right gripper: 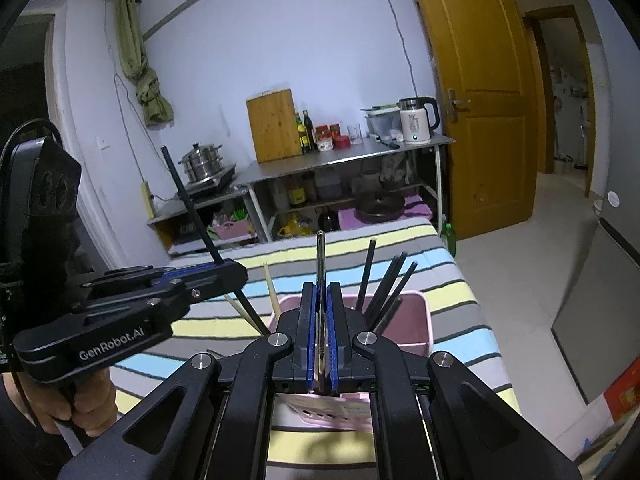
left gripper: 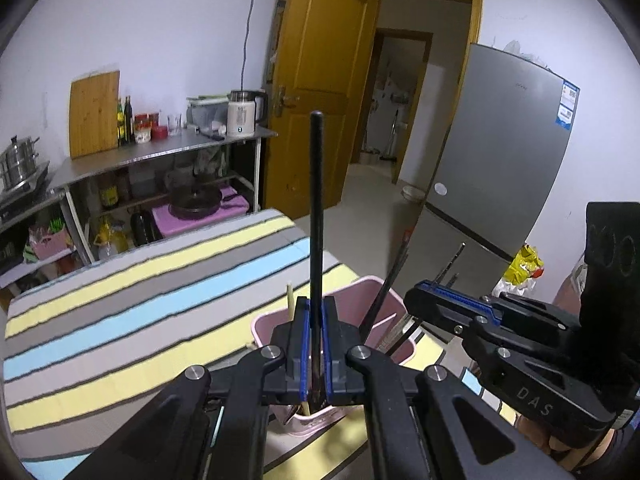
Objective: Organize utensils
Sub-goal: 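Lower the black chopstick in the right tool into the holder and open it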
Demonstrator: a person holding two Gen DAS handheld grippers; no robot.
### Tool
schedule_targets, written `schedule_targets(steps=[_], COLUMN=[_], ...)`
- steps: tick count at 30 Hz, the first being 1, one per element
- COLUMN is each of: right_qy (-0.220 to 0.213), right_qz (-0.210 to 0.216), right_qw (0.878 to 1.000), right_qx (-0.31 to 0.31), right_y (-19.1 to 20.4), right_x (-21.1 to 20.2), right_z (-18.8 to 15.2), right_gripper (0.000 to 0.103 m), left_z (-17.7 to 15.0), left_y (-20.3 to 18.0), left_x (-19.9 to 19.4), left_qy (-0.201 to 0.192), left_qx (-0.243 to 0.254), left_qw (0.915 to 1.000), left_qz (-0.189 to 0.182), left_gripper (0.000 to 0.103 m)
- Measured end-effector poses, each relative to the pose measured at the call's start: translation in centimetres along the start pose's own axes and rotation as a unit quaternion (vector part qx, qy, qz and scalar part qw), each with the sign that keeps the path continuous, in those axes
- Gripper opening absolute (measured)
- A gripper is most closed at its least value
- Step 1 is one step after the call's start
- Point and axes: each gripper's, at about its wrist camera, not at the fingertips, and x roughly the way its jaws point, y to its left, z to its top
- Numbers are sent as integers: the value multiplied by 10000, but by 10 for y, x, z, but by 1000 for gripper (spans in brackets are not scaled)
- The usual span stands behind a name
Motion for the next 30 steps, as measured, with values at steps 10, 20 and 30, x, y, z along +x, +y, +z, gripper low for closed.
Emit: schedule_targets(steps=[10, 20, 30], right_qy=[380, 460, 216], right_qz=[-44, -60, -88], right_qw=[9993, 9989, 9997], right_qx=[20, 11, -61], right_y=[-2, -4, 2], right_x=[25, 27, -3], right_z=[-16, -14, -11], right_gripper=[5, 14, 15], left_z=[-17, -20, -23], left_y=[9, 13, 8], left_x=[13, 4, -34], left_qy=[202, 85, -241], left_qx=[-87, -166, -213], left_qw=[9998, 9998, 9995], left_qz=[-1, -15, 13], left_gripper=[5, 7, 15])
